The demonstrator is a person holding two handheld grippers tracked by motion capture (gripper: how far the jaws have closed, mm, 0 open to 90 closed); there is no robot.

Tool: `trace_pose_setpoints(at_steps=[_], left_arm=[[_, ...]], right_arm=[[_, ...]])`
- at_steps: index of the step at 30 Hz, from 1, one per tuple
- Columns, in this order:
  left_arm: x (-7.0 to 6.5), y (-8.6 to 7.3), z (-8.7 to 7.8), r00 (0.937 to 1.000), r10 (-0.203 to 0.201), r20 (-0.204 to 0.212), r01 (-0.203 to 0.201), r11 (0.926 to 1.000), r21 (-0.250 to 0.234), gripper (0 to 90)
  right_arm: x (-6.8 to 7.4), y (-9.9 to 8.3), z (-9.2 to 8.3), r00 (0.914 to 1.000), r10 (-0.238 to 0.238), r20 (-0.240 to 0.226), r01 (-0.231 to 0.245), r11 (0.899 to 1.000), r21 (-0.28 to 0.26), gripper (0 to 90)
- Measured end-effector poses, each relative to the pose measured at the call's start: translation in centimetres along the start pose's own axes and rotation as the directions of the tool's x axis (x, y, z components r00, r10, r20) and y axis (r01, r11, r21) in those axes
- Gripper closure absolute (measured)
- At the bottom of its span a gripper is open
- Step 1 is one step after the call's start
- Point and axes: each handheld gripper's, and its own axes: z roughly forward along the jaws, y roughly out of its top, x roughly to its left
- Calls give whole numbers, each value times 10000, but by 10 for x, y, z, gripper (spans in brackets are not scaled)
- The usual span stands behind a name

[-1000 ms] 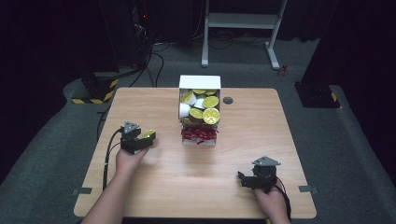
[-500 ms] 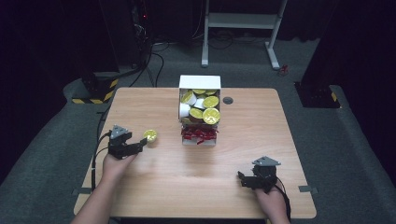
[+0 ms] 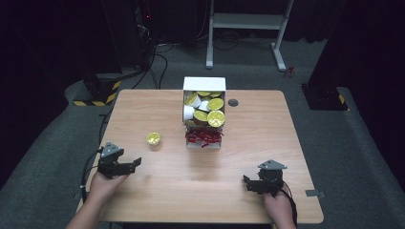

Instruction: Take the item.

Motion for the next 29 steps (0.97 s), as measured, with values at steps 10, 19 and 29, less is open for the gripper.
trace_pose_setpoints(at_steps=[10,19,29], left_arm=[[-9,-46,-9,9949,997,-153,-980,9914,872,80],[-10,-56,-9,9973,692,-265,-663,9931,970,30],[-9,-57,-12,9972,688,-296,-653,9922,1066,23]], right_arm=[[0,0,0,10000,0,0,0,10000,-1,76],[1,1,1,9995,249,197,-249,9997,-6,76],[-3,6,6,9985,356,408,-356,9994,4,78]])
